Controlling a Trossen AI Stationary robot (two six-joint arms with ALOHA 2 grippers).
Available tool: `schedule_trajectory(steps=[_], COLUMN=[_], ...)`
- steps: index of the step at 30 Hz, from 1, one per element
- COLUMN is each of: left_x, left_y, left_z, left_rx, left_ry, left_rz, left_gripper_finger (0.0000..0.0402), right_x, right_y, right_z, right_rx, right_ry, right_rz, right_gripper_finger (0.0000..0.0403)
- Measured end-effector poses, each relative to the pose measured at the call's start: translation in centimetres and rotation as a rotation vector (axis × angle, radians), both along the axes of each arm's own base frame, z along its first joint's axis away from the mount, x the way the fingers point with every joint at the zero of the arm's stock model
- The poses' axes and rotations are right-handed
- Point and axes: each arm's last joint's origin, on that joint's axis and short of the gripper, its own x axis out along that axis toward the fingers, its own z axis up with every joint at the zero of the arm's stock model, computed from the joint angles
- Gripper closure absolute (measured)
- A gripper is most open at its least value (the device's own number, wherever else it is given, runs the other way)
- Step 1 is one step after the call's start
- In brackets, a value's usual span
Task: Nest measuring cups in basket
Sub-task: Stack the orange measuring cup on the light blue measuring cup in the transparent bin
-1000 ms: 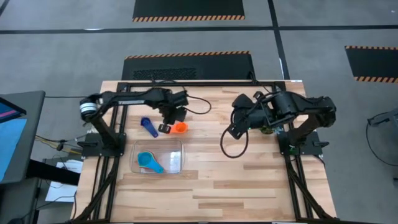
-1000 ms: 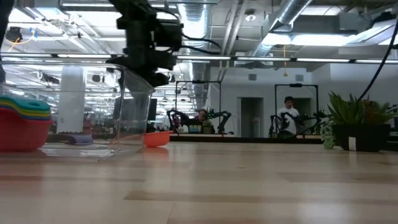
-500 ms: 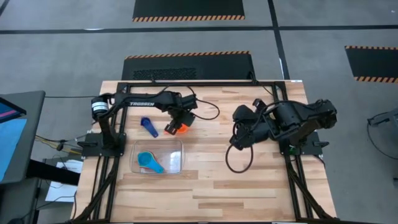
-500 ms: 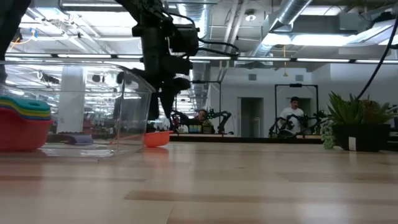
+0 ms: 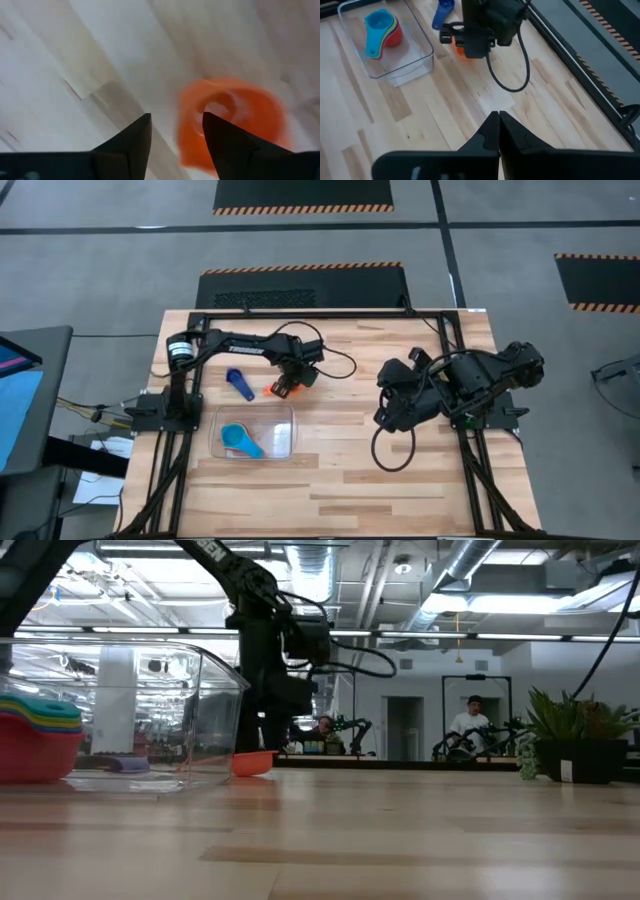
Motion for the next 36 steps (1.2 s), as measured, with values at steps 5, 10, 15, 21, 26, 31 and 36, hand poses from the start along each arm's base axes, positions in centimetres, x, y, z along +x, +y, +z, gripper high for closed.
schedule_trajectory(steps=[5,10,15,21,26,31,36], left_x=[-0.1,0.2,1.4,0.6,-1.4,-3.9,-5.6], left_y=[0.1,0.1,0.5,-0.2,-3.0,-7.3,-11.4], left_z=[-0.9,0.1,4.9,11.2,17.1,20.5,21.0], left_rx=[-0.001,-0.018,-0.017,0.000,0.058,0.003,-0.030], left_ry=[0.048,0.027,-0.012,0.058,-0.067,-0.226,-0.338], left_rz=[0.129,0.263,0.423,0.847,1.117,1.401,1.591], left_gripper_finger=[0.0314,0.0395,0.0399,0.0400,0.0401,0.0401,0.0401], right_x=[-0.1,0.0,0.0,0.0,-0.3,-0.8,-1.5], right_y=[0.1,0.1,-0.1,-0.1,0.6,1.8,3.8], right_z=[0.0,0.0,0.1,0.2,0.2,0.1,-0.1], right_rx=[0.003,-0.014,-0.075,-0.154,-0.234,-0.223,-0.212], right_ry=[-0.004,-0.005,-0.021,0.024,0.084,0.097,0.092], right_rz=[0.001,0.001,-0.015,0.062,0.193,0.268,0.344], right_gripper_finger=[0.0388,0.0386,0.0389,0.0384,0.0388,0.0385,0.0380])
